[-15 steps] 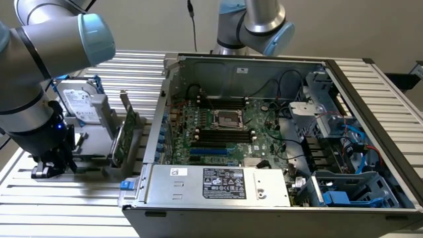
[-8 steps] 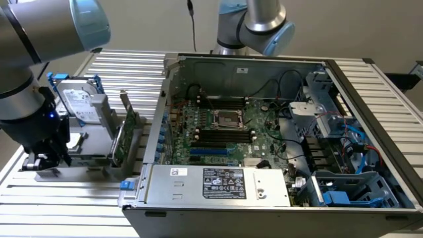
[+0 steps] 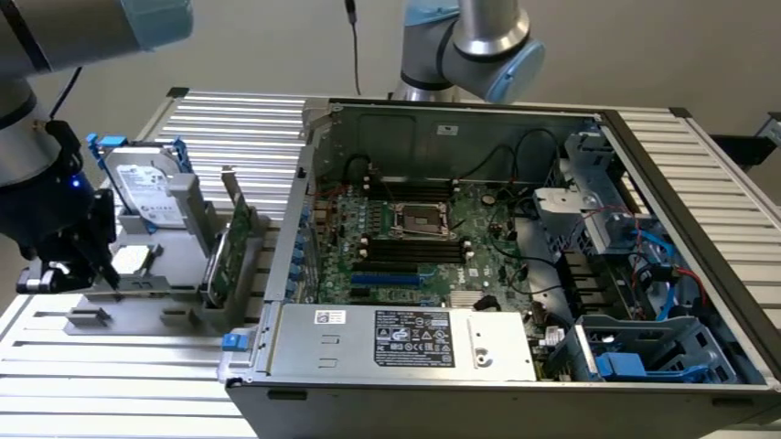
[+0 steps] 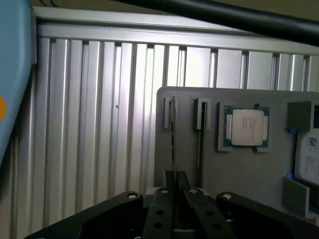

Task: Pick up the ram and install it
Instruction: 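Pick up the ram and move it above insertion slot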

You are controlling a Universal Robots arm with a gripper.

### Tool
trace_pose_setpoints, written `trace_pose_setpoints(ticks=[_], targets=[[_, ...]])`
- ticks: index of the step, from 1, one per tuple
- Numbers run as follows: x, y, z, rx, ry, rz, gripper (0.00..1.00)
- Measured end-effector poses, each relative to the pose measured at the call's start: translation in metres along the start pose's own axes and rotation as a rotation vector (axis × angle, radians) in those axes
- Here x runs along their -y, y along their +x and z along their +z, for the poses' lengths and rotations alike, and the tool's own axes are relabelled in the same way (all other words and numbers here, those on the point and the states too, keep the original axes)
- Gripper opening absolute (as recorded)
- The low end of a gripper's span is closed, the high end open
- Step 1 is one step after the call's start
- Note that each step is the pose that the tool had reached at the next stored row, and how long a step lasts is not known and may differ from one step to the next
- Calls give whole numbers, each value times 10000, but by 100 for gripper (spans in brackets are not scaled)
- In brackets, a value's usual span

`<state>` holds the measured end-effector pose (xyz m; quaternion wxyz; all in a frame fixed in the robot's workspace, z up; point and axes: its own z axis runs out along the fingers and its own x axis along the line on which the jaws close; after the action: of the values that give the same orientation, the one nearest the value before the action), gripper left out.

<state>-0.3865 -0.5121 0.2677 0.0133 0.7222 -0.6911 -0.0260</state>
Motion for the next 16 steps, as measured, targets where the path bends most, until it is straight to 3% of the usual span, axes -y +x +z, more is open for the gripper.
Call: trace_pose_setpoints(ticks=[16], targets=[[673, -12, -766, 1, -5, 2, 14]])
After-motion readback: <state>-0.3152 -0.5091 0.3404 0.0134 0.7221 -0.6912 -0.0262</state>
